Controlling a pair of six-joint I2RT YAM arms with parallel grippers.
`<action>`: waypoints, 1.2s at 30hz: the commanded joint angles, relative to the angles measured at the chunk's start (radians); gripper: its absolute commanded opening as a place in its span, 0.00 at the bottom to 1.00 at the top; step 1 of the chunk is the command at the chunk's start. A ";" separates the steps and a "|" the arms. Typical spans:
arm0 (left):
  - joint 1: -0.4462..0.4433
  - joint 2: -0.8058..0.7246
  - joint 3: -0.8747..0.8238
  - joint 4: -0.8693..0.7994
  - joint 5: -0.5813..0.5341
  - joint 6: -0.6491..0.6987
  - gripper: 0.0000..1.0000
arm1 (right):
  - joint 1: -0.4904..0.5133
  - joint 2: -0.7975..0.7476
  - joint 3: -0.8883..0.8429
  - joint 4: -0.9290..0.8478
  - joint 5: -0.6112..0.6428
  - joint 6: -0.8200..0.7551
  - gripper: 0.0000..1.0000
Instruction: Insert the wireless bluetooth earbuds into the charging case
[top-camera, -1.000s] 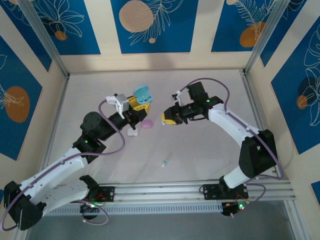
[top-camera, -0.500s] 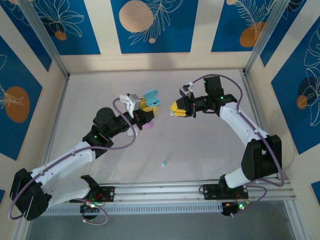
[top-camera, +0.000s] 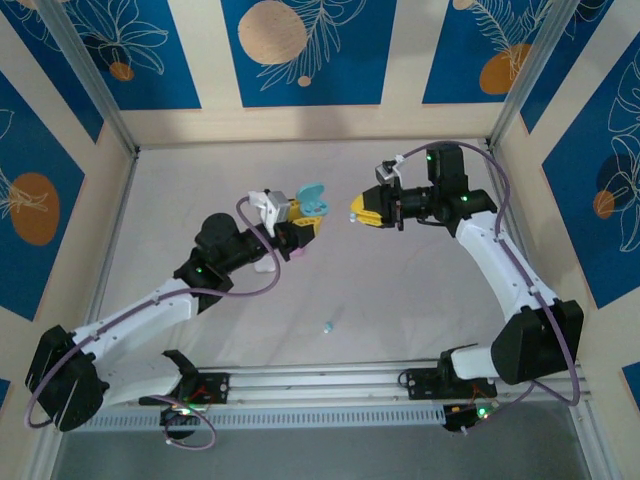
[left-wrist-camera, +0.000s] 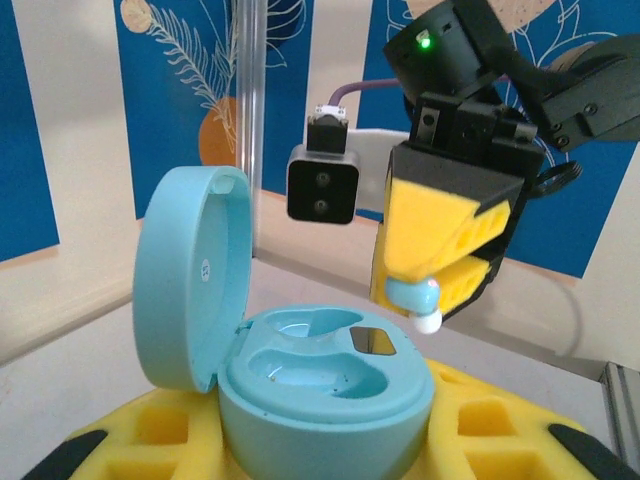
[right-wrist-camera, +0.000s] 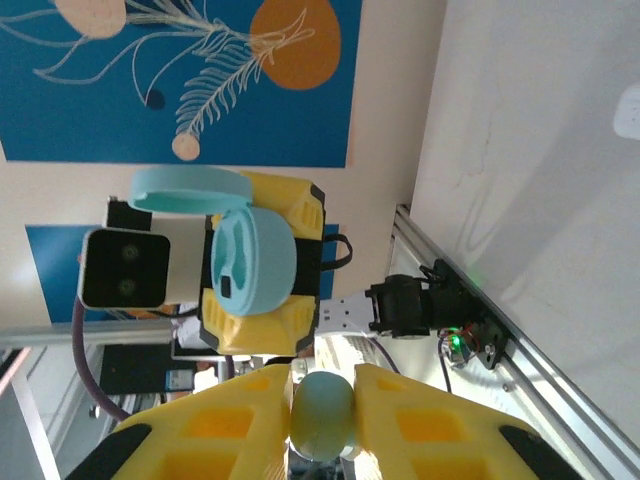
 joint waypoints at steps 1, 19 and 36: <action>-0.017 0.006 -0.007 0.034 0.021 0.029 0.21 | -0.003 -0.028 -0.002 -0.013 0.036 0.082 0.23; -0.051 0.058 0.009 0.054 0.035 0.087 0.21 | 0.091 -0.144 0.009 0.148 0.155 0.064 0.23; -0.077 0.074 0.034 0.084 0.047 0.111 0.21 | 0.254 -0.091 0.053 0.121 0.322 -0.017 0.23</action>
